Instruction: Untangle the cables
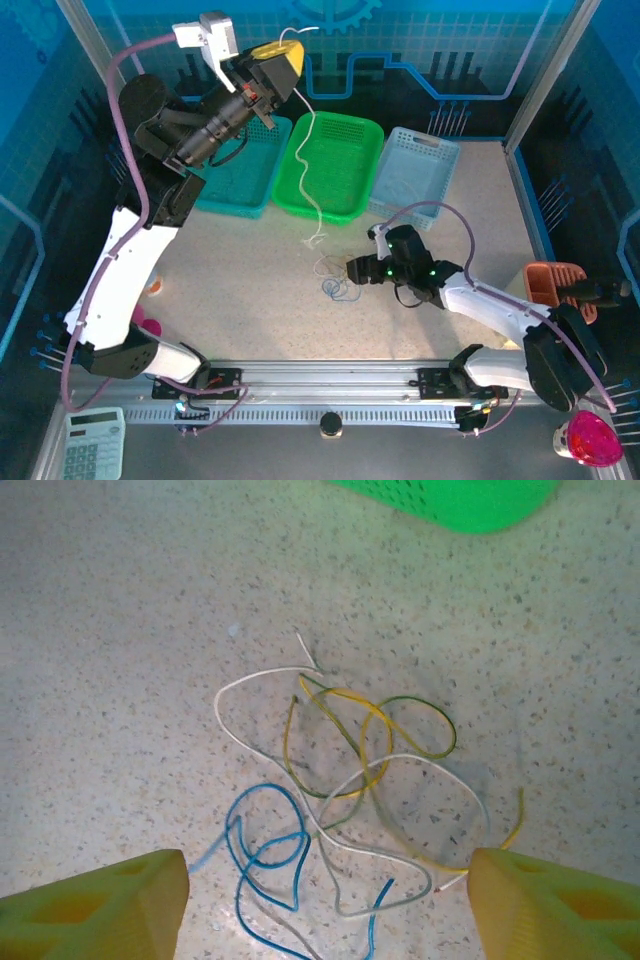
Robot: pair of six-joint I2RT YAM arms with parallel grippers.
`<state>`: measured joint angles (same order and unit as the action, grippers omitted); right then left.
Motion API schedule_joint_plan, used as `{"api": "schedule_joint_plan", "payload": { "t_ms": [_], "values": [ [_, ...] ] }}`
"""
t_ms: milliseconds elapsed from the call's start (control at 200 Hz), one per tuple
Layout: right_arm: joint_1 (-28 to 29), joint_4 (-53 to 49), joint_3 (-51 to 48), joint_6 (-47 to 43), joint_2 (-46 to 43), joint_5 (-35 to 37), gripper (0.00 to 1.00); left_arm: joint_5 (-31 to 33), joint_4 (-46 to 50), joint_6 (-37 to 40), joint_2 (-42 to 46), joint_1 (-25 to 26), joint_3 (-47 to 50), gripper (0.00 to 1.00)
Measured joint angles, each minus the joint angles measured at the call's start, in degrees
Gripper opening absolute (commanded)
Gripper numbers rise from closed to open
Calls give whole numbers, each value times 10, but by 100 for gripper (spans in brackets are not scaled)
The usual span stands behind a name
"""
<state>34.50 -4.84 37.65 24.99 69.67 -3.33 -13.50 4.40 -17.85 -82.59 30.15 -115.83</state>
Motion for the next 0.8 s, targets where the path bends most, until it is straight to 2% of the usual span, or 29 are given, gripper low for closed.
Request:
{"api": "schedule_joint_plan", "payload": {
  "t_ms": [95,255,375,510,800],
  "values": [
    [1,-47,47,-8,-18,10,88,0,-1,0,-2,0,2,0],
    [-3,-119,140,-8,-39,53,88,-5,-4,0,-16,0,3,0],
    [-31,-160,197,6,-50,86,88,-13,-9,-2,-39,0,3,0],
    [-61,-185,219,25,-76,104,89,-21,-12,-7,-85,0,-12,0],
    [-76,-196,225,49,-123,104,89,-41,-41,-48,-226,0,-111,0]
  ]
}}
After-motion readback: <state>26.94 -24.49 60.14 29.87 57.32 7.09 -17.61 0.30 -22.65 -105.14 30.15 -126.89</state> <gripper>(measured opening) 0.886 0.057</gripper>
